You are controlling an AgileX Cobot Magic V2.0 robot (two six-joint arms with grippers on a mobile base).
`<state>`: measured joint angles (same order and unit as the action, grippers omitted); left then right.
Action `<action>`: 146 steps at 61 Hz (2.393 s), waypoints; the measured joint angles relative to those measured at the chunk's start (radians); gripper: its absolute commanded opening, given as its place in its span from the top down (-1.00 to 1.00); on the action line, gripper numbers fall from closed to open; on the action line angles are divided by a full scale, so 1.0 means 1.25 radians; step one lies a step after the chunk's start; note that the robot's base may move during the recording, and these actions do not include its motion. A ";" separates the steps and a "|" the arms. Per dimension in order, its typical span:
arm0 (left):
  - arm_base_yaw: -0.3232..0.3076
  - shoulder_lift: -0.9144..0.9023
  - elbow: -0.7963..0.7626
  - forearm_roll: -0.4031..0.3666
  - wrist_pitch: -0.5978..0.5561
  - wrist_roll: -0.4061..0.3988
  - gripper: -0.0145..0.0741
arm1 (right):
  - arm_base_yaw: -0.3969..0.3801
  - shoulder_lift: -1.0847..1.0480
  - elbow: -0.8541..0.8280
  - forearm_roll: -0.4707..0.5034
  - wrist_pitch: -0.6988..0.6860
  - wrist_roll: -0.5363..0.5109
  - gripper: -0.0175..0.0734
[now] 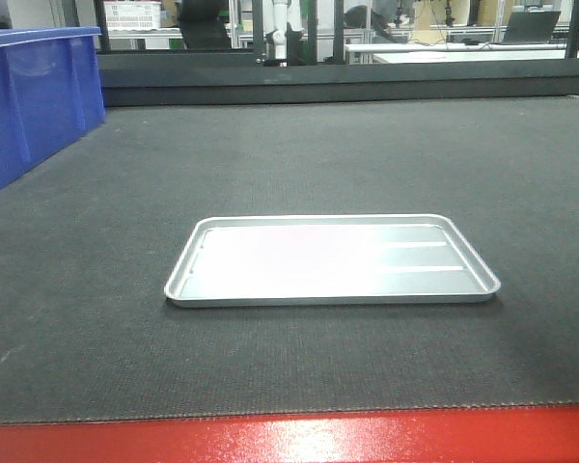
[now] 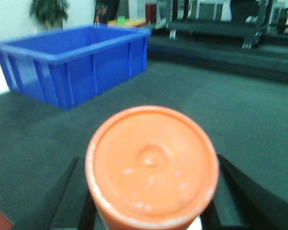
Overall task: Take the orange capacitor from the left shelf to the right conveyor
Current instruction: 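Lower the orange capacitor onto the silver tray with the right gripper, then open the right gripper and raise it away from the capacitor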
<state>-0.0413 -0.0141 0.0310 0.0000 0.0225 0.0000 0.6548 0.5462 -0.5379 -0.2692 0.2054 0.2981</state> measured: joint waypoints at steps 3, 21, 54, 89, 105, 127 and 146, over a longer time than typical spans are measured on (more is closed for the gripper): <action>0.000 0.000 0.000 0.000 0.000 0.000 0.91 | 0.000 0.098 -0.014 -0.007 -0.036 0.000 0.51; 0.000 0.000 0.000 0.000 0.000 0.000 0.91 | -0.018 0.529 -0.111 0.043 -0.244 0.011 0.51; 0.000 0.000 0.000 0.000 0.000 0.000 0.91 | -0.077 0.766 -0.122 0.079 -0.430 -0.065 0.45; 0.000 0.000 0.000 0.000 0.000 0.000 0.91 | -0.077 0.871 -0.127 0.079 -0.596 -0.072 -0.76; 0.000 0.000 0.000 0.000 0.000 0.000 0.91 | -0.077 0.871 -0.129 0.079 -0.601 -0.072 -0.76; 0.000 0.000 0.000 0.000 0.000 0.000 0.91 | -0.077 0.834 -0.129 0.079 -0.696 -0.073 -0.70; 0.000 0.000 0.000 0.000 0.000 0.000 0.91 | -0.077 0.635 -0.129 0.079 -0.681 -0.073 0.39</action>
<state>-0.0413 -0.0141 0.0310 0.0000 0.0225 0.0000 0.5591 1.3401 -0.6990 -0.1710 -0.6457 0.2069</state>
